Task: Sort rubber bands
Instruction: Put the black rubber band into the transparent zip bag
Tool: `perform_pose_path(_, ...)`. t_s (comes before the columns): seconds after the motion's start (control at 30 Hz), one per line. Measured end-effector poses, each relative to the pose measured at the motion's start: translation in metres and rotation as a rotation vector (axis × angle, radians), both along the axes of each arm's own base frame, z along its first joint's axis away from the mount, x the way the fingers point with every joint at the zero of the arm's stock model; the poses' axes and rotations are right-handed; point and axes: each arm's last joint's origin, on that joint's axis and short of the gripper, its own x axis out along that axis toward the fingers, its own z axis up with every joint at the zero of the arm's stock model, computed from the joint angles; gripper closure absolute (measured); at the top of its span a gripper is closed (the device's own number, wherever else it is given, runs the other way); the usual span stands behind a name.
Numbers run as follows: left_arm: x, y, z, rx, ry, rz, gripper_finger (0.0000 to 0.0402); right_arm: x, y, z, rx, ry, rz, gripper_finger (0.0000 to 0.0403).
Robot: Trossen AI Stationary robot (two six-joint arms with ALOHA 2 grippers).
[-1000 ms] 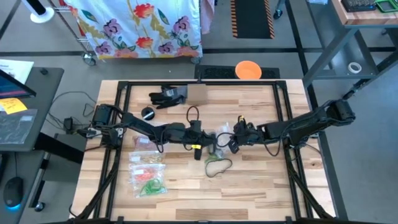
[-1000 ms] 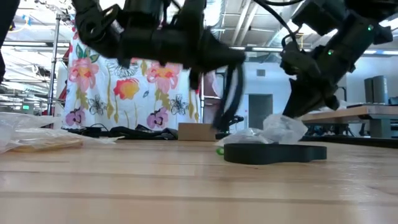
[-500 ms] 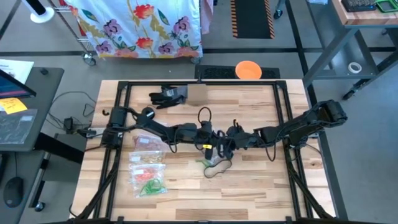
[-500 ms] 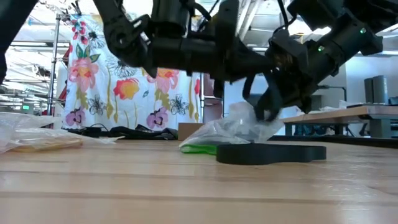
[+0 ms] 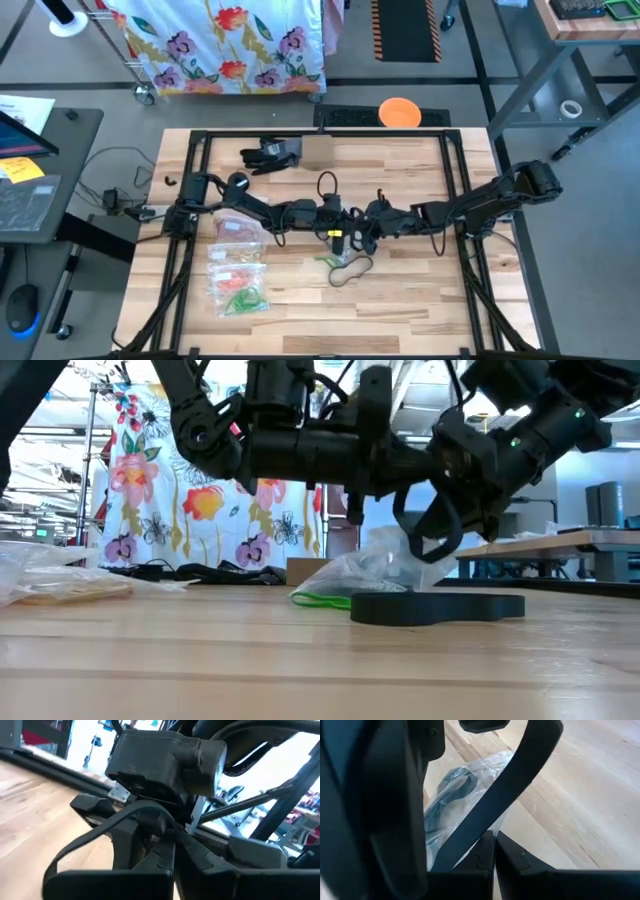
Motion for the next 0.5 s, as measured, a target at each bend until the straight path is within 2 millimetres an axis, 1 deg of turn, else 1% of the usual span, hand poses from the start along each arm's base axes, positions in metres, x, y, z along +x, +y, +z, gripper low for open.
perform_pose_path(0.07, -0.004, 0.0, -0.002, -0.001, -0.012, -0.001, 0.0402, -0.003, 0.001, 0.004, 0.004, -0.019, 0.005, 0.0403)
perform_pose_path(0.1, -0.008, 0.0, -0.006, -0.006, -0.005, -0.002, 0.0402, -0.004, 0.002, 0.005, 0.01, -0.028, -0.002, 0.0403)
perform_pose_path(0.17, -0.017, 0.0, -0.021, -0.022, 0.046, -0.011, 0.0402, -0.004, 0.003, 0.015, 0.016, -0.083, -0.008, 0.0403)
perform_pose_path(0.2, -0.021, 0.0, -0.034, -0.027, 0.109, -0.006, 0.0402, -0.005, 0.004, 0.019, 0.016, -0.105, -0.005, 0.0403)
perform_pose_path(0.23, -0.025, 0.001, -0.039, -0.034, 0.124, -0.001, 0.0402, -0.005, 0.005, 0.021, 0.014, -0.113, 0.002, 0.0403)
perform_pose_path(0.33, -0.027, 0.006, -0.022, -0.049, 0.006, 0.041, 0.0402, -0.008, 0.007, 0.028, -0.003, -0.142, 0.026, 0.0403)
perform_pose_path(0.4, -0.028, 0.008, -0.023, -0.057, -0.003, 0.029, 0.0402, -0.008, 0.008, 0.033, -0.001, -0.173, 0.028, 0.0403)
perform_pose_path(0.47, -0.029, 0.008, -0.028, -0.056, 0.015, 0.013, 0.0402, -0.009, 0.008, 0.03, -0.003, -0.153, 0.031, 0.0403)
perform_pose_path(0.5, -0.029, 0.007, -0.025, -0.056, 0.0, 0.01, 0.0402, -0.009, 0.008, 0.029, -0.002, -0.142, 0.036, 0.0403)
